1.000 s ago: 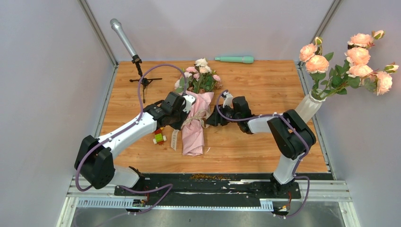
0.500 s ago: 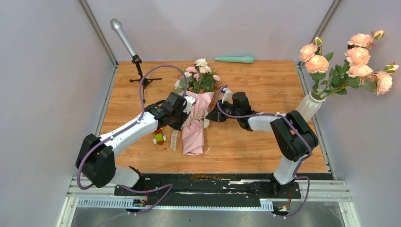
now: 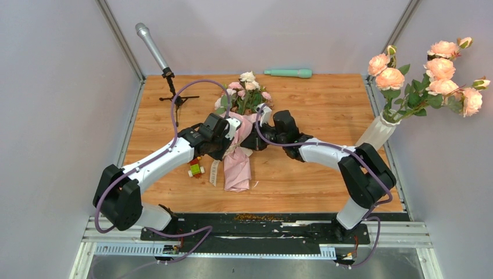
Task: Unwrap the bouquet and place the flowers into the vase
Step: Untie the ribbon from the wrapping paper.
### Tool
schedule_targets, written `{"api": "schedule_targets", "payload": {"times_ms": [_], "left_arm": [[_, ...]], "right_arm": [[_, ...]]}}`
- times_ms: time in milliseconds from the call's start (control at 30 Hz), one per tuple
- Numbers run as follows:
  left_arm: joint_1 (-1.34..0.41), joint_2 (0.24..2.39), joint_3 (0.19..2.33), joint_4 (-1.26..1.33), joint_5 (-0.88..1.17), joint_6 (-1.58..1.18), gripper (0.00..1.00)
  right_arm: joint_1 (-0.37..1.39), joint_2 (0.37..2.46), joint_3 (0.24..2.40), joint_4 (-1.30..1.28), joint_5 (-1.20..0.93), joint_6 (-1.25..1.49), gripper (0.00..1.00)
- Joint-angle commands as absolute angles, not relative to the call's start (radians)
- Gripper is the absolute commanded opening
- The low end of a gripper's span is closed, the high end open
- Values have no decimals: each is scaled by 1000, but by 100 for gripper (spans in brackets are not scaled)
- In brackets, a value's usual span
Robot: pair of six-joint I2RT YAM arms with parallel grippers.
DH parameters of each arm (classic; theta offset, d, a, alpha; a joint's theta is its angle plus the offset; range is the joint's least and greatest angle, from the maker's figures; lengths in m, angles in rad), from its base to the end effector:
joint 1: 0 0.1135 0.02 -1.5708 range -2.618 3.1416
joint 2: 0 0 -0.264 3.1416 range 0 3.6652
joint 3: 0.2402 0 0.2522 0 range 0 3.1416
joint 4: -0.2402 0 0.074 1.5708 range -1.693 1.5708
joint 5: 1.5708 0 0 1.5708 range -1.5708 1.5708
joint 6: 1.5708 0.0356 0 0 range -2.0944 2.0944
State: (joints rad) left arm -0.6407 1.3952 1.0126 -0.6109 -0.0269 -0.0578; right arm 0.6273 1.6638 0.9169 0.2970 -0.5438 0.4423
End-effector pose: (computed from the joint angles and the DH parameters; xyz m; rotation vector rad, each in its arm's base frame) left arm 0.2277 -0.1686 0.2458 0.7317 2.4748 -0.2296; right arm 0.2799 0.2257 0.2085 -0.5704 2.0959 1.1976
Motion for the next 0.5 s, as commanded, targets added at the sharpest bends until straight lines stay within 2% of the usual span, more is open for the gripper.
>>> {"api": "schedule_targets", "payload": {"times_ms": [0,367,467], "left_arm": [[-642,1391,1033,-603,-14,-58,0],[-642,1392,1034,-602,-6,-61,0],[-642,1388,1032,-600,-6,-61,0]], "right_arm": [[689,1710,968,305,-485,492,0],[762,1780,978,315,-362,524,0],[763,1762,979,305,-365,510,8]]}}
